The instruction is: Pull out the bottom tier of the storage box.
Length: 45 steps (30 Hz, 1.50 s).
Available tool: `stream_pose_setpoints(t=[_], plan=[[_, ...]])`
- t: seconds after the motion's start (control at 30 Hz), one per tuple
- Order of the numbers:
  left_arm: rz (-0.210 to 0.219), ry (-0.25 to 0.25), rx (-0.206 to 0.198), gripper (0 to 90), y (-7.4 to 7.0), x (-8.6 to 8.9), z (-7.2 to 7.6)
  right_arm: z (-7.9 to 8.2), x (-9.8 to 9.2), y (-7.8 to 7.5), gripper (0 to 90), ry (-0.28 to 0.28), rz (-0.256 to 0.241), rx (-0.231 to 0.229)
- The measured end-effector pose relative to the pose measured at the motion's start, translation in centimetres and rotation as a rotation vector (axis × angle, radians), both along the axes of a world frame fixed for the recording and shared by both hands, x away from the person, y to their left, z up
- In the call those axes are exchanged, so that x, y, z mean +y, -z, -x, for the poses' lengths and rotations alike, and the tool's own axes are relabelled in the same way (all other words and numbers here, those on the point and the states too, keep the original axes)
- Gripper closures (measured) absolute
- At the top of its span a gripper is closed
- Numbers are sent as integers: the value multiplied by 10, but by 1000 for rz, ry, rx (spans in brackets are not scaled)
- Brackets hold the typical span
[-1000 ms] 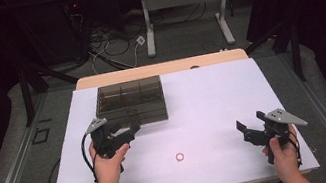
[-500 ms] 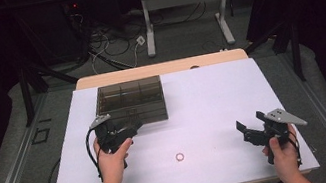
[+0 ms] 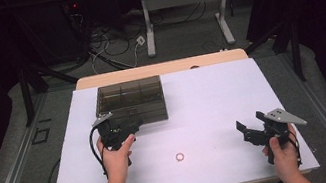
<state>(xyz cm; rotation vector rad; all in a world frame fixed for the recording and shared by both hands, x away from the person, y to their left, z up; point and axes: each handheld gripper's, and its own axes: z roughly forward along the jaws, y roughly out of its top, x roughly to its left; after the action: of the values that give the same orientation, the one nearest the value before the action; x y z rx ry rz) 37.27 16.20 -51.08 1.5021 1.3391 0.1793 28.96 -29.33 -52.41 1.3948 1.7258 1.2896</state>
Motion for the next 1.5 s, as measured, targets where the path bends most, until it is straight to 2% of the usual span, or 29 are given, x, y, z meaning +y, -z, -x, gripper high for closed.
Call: stream_pose_setpoints(t=[0.17, 0.3, 0.33, 0.5, 0.8, 0.9, 0.97, 1.1, 1.2, 1.37, 1.5], plan=[[12, -18, 23, 285, 3, -2, -2, 0, 0, 0, 150, -1, 1, 5], [28, -25, 61, 296, 5, -3, -3, -1, 0, 0, 150, -6, -1, 7], [46, -35, 72, 296, 6, -4, -3, -1, 0, 1, 150, -7, 2, 5], [52, -50, 105, 310, 12, -5, -4, -1, 1, 1, 150, -9, -2, 11], [103, -73, 139, 326, 24, -3, -8, -1, 0, 2, 151, -8, -4, 4], [105, -69, 163, 330, 28, -2, -9, -1, 0, 1, 151, -7, -7, 11], [125, -73, 184, 332, 29, -2, -10, -1, 0, 2, 151, -7, -6, 12], [141, -80, 197, 339, 33, -2, -12, -2, 0, 2, 151, -9, -5, 10], [135, -85, 207, 348, 35, -1, -13, -2, 0, 2, 152, -10, 0, 13], [156, -97, 226, 356, 39, -1, -15, -3, 0, 3, 152, -11, -3, 6], [139, -101, 230, 359, 40, -2, -16, -3, 0, 3, 152, -12, -4, 9]])
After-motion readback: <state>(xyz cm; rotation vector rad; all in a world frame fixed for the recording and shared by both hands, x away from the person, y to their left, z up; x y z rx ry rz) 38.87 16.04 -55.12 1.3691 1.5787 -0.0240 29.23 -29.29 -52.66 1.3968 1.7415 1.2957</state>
